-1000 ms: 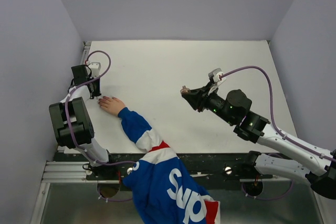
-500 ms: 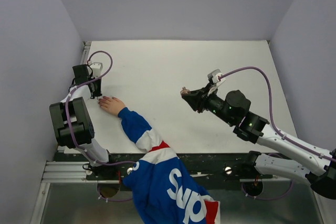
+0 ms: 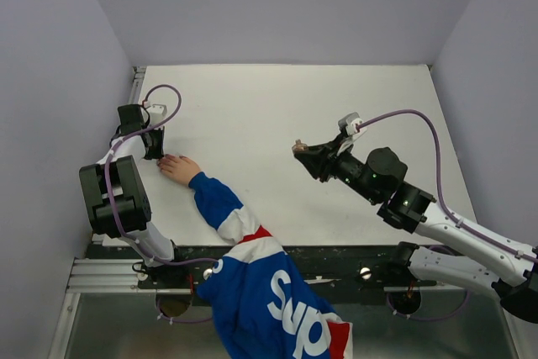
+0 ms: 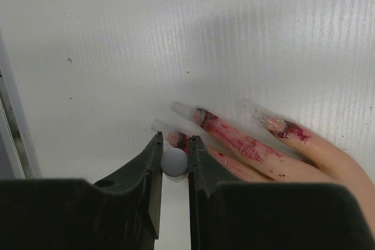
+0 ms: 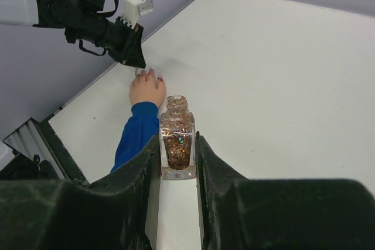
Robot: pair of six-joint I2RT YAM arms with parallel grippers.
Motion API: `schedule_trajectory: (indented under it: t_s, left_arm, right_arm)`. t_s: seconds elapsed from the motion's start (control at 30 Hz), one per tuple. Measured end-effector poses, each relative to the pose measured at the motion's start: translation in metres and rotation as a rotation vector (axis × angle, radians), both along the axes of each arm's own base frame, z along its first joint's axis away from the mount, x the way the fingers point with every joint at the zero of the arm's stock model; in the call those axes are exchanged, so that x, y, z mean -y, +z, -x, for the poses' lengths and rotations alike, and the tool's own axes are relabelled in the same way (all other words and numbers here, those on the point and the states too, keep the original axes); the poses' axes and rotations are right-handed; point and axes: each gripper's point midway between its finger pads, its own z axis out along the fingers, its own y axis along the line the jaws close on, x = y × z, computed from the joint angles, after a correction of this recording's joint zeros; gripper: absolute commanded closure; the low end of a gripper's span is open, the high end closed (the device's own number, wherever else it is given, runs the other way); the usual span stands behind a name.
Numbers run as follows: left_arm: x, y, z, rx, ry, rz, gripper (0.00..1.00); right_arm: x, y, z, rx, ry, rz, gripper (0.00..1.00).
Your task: Paint the nails
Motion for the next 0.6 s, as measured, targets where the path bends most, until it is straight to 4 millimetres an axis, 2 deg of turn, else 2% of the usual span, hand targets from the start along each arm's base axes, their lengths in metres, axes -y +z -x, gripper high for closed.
schedule_trajectory:
  t_s: [0.6]
  left_arm:
    - [0.0076,0.0024,-0.0016,-0.007,-0.027,-0.003,1.00]
  right_arm:
    - [0.0011,-0.0022,-0.0005,-0.007,-0.008,-0.002,0.99]
